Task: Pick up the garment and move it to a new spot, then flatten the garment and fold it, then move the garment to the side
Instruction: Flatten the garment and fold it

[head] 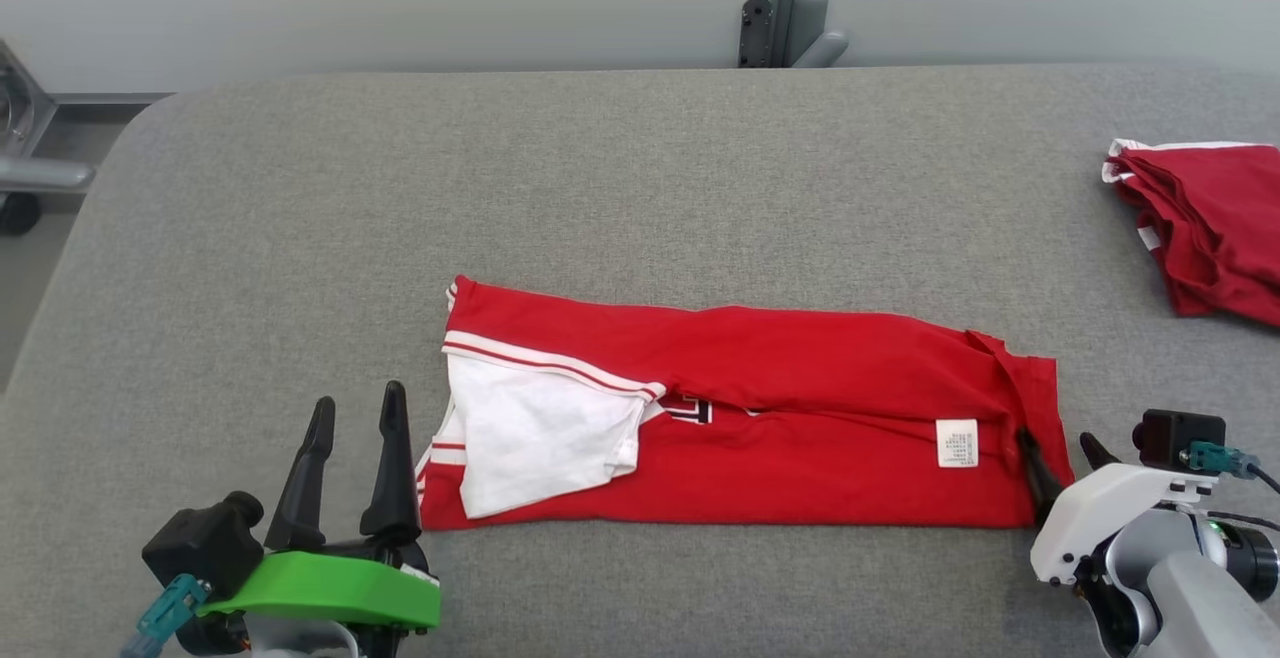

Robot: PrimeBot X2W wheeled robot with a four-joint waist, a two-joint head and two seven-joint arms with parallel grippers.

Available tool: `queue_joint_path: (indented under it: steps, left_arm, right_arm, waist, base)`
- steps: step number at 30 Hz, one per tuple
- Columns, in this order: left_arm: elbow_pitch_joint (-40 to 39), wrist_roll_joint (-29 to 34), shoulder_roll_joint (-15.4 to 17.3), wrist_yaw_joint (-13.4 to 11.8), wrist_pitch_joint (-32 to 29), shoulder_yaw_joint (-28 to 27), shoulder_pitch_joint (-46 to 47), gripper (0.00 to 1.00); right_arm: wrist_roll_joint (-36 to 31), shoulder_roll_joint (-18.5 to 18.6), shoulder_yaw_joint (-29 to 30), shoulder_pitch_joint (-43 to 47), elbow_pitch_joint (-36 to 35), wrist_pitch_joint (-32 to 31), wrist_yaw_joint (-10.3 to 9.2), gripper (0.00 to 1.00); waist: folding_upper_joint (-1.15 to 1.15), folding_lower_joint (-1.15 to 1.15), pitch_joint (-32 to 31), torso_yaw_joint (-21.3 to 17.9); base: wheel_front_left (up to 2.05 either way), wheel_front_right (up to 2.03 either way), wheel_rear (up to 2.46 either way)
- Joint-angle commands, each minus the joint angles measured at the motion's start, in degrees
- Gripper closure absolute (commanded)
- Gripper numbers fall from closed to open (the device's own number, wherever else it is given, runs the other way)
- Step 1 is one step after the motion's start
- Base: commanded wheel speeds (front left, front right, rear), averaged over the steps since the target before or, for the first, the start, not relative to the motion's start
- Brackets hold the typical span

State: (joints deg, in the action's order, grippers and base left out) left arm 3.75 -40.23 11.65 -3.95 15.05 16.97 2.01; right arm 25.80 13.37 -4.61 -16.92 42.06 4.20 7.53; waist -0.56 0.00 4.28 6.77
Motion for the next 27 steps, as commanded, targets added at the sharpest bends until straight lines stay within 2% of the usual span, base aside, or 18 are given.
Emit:
queue_joint_path:
  steps: [1, 10, 11, 12, 13, 14, 16, 22, 27]
  left_arm:
    - [0.1, 0.1, -0.1, 0.4, 0.2, -0.3, 0.2, 0.00]
    - [0.2, 0.1, -0.4, 0.6, 0.2, -1.1, 0.0, 0.00]
    - [0.2, 0.1, -0.4, 0.6, 0.2, -1.1, 0.0, 0.00]
    - [0.2, 0.2, -0.4, 0.6, 0.2, -1.2, 0.0, 0.00]
    - [0.2, 0.2, -0.5, 0.6, 0.2, -1.3, 0.0, 0.00]
    - [0.2, 0.3, -0.5, 0.6, 0.2, -1.3, 0.0, 0.00]
    - [0.2, 0.4, -0.6, 0.5, 0.2, -1.4, 0.0, 0.00]
    - [0.3, 0.5, -0.6, 0.5, 0.2, -1.9, -0.2, 0.00]
    - [0.0, 0.8, -0.7, 0.4, 0.2, -2.0, -0.7, 0.00]
  right_arm:
    - [0.4, 0.1, 0.2, -0.7, 0.9, 0.4, -0.09, 0.00]
    - [2.4, -2.0, -2.1, -3.0, 6.9, -0.8, -0.06, 0.00]
    - [2.7, -2.3, -2.8, -3.3, 7.2, -0.8, -0.05, 0.13]
    - [3.0, -2.6, -3.3, -3.6, 7.5, -0.9, -0.05, 0.40]
    - [3.2, -2.7, -3.6, -3.8, 7.8, -0.9, -0.05, 0.56]
    - [3.4, -2.8, -4.0, -4.2, 8.2, -1.0, -0.04, 0.65]
    - [3.8, -2.9, -4.4, -4.9, 9.0, -0.7, -0.05, 1.00]
    - [6.9, -2.0, -3.6, -6.9, 10.4, 0.5, -0.11, 1.00]
    - [10.4, 0.6, -3.5, -7.6, 8.9, 0.4, -0.11, 1.00]
  waist:
    - [0.56, 0.00, 0.1, 0.6]
    - [0.56, 0.00, 0.5, 1.5]
    - [0.56, 0.00, 0.5, 1.5]
    - [0.56, 0.00, 0.5, 1.5]
    - [0.56, 0.00, 0.6, 1.5]
    - [0.56, 0.00, 0.6, 1.5]
    - [0.56, 0.00, 0.6, 1.4]
    - [0.56, 0.00, 0.4, 0.8]
    - [0.56, 0.00, 0.3, -0.7]
  base:
    - [0.00, 0.00, 0.00]
    - [0.00, 0.00, 0.00]
    - [0.00, 0.00, 0.00]
    - [0.00, 0.00, 0.00]
    - [0.00, 0.00, 0.00]
    - [0.00, 0.00, 0.00]
    - [0.00, 0.00, 0.00]
    - [0.00, 0.00, 0.00]
    - [0.00, 0.00, 0.00]
